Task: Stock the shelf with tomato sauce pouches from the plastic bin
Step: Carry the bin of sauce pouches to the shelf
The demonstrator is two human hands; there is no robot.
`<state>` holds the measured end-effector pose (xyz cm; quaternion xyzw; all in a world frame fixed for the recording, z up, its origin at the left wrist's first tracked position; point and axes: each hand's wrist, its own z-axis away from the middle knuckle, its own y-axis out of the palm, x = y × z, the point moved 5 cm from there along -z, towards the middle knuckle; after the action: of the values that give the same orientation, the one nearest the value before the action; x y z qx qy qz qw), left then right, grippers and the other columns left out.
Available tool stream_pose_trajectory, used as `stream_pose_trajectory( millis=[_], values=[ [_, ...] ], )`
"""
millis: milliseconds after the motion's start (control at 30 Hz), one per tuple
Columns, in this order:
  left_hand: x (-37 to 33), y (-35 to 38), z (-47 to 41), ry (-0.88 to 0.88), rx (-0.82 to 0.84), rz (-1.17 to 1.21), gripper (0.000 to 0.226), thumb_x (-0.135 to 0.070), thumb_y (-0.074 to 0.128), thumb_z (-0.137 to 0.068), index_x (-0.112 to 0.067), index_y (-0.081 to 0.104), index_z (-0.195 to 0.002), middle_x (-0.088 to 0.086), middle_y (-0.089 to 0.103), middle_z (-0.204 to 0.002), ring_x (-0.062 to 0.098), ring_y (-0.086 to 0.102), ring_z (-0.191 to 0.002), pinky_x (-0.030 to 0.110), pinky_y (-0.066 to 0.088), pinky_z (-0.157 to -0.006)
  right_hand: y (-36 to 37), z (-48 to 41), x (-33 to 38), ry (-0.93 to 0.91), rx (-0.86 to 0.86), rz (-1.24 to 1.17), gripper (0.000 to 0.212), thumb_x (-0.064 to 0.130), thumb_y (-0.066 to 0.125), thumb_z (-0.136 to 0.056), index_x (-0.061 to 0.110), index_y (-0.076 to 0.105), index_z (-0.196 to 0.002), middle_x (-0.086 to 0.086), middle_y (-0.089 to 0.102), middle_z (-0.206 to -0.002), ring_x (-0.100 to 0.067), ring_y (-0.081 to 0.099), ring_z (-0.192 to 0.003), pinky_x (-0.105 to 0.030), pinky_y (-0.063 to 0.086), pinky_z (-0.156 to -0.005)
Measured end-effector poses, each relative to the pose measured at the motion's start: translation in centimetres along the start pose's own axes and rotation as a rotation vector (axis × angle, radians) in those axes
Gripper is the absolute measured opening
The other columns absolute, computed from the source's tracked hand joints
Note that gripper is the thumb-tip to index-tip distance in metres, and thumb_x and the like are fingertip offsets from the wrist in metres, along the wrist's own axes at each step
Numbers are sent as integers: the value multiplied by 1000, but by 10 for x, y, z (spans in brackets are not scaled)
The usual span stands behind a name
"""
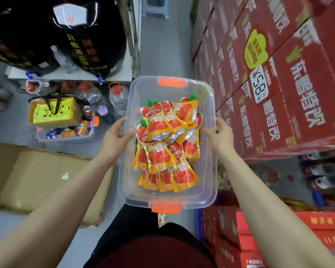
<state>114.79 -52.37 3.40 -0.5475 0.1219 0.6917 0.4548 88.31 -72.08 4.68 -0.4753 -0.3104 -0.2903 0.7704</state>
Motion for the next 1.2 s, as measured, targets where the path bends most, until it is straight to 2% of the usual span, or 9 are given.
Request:
stream_pose_trajectory(
  millis=[133,233,333,433,533,600,733,933,1200],
  values=[
    [-51,18,-132,44,43,17,52,-40,66,-87,-36,50,-136,2,61,-76,16,48,-63,30,43,-47,3,-125,65,-32,18,4,60,19,65,-90,13,46,-146,1,65,-118,-8,56,-112,-37,45,-106],
    [-98,34,-227,46,55,67,46,-31,66,-90,-35,52,-135,-6,70,-90,5,54,-62,28,50,-49,5,-210,116,-7,-4,-37,57,16,66,-90,12,48,-145,-10,63,-131,-24,56,-125,-37,43,-104],
    [-148,47,-310,61,29,72,34,-24,64,-92,-50,56,-111,-28,62,-60,-3,48,-45,19,41,-44,9,-297,160,9,10,-62,51,13,66,-87,19,57,-137,-8,70,-116,-24,64,-112,-37,49,-95],
    [-204,57,-396,64,4,41,39,-25,64,-92,-63,55,-98,-15,45,-44,2,38,-42,24,38,-50,13,-395,199,32,11,-38,53,19,66,-83,20,57,-136,5,69,-109,-15,65,-106,-39,52,-97],
    [-245,68,-493,47,-27,54,31,-18,65,-92,-39,56,-114,-3,55,-57,-5,57,-51,22,51,-53,24,-504,241,14,19,-46,49,20,67,-80,21,62,-129,0,71,-118,-18,66,-110,-47,53,-98],
    [-266,74,-558,18,-80,40,31,-24,70,-87,-29,60,-116,6,63,-74,5,64,-65,38,53,-61,33,-573,275,-8,31,-33,39,18,67,-80,24,66,-118,5,73,-105,-17,68,-100,-45,56,-91],
    [-309,82,-685,-21,-151,28,27,-22,71,-85,-30,55,-106,-9,56,-67,2,50,-50,28,39,-46,44,-694,346,-36,50,-30,29,13,64,-86,24,60,-113,13,65,-93,-13,63,-92,-31,49,-80],
    [-381,82,-871,-43,-222,58,34,-22,71,-84,-28,54,-113,1,39,-56,7,34,-43,28,27,-48,72,-875,469,-130,44,-28,27,10,66,-86,19,63,-112,5,67,-92,-9,61,-81,-12,44,-62],
    [-483,68,-1108,-67,-261,69,41,-57,63,-60,-49,54,-100,-6,50,-72,20,51,-67,45,48,-62,118,-1095,606,-137,24,-19,28,15,66,-88,13,64,-116,9,63,-90,-7,59,-80,-10,41,-61]
  ],
)
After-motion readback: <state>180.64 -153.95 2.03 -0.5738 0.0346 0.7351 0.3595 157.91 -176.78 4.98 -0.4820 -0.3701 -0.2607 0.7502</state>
